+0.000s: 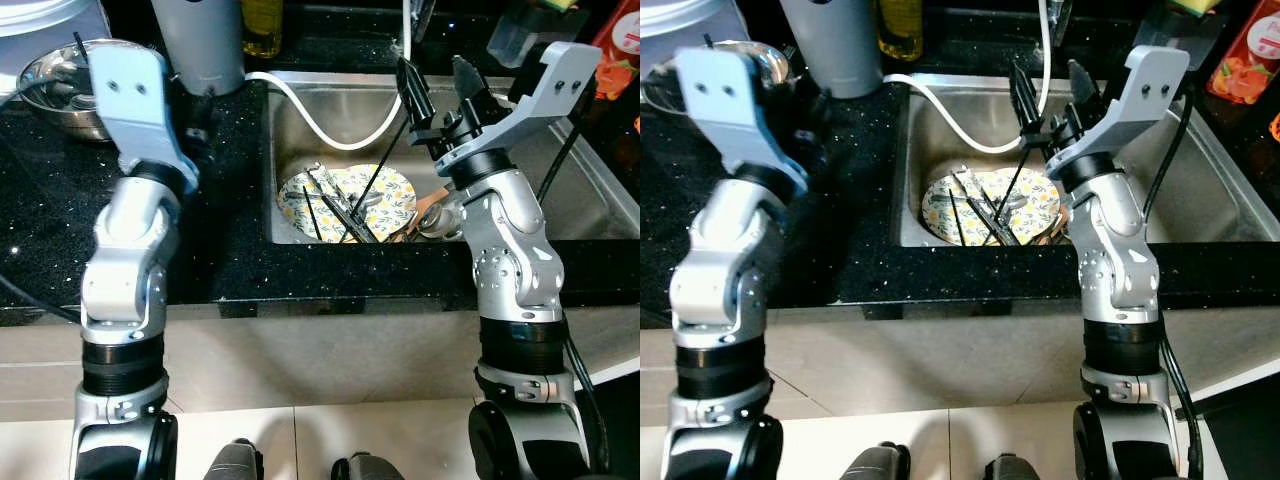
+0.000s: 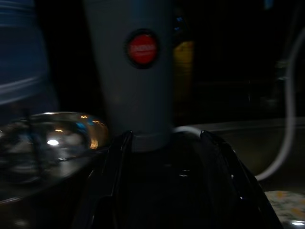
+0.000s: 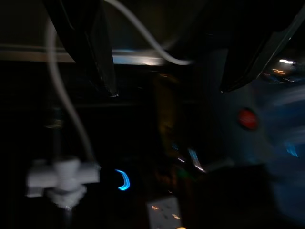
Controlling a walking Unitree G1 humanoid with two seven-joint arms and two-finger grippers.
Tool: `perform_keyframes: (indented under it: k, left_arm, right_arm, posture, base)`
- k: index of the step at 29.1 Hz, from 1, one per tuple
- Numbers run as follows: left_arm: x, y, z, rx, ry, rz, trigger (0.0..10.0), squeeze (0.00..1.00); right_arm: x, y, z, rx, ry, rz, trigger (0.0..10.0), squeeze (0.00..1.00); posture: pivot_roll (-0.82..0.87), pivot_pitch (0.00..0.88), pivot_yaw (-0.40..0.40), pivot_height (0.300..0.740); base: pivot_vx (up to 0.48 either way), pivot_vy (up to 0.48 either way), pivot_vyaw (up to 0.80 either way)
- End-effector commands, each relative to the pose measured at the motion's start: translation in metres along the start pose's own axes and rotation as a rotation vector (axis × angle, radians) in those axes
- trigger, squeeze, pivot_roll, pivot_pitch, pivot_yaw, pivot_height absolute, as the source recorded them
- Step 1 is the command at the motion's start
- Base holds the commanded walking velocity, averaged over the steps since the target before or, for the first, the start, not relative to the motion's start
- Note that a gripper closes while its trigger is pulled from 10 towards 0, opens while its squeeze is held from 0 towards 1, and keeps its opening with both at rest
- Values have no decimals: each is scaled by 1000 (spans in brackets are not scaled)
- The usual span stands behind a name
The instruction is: Kitchen organization
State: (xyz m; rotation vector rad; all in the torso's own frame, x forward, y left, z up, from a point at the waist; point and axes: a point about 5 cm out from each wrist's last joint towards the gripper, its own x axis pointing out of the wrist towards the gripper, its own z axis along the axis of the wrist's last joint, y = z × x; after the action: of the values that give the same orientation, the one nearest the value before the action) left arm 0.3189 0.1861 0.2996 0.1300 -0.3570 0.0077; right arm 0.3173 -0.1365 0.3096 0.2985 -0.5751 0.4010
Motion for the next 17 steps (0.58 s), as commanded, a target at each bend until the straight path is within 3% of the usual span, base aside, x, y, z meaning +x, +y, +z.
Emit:
perform_keyframes:
  k: [1,5,7,13,14,17]
  left_arm:
    - [3,21,-4,59,24,87,10000,0]
    - [5,31,-8,149,53,113,10000,0]
    - [10,39,-18,294,128,128,10000,0]
    - [20,36,-25,431,141,32,10000,0]
    - [25,32,-27,512,133,-5,10000,0]
    - [28,28,-29,558,125,-37,10000,0]
  right_arm:
    - [-6,-7,11,68,-37,-9,10000,0]
    - [-9,-8,20,157,-74,26,10000,0]
    - [-10,-3,22,185,-76,62,10000,0]
    - [-11,3,17,199,-61,71,10000,0]
    - [-11,10,15,220,-52,87,10000,0]
    - [-12,16,13,234,-44,101,10000,0]
  posture:
    - [125,62,-21,740]
    - [118,59,-15,740]
    - [114,58,-12,740]
    - [113,62,-8,740]
    - [108,63,-5,740]
    - [108,63,-5,740]
  base:
    - [0,0,0]
    - [0,0,0]
    - [0,0,0]
    - [0,0,0]
    - [0,0,0]
    - [0,0,0]
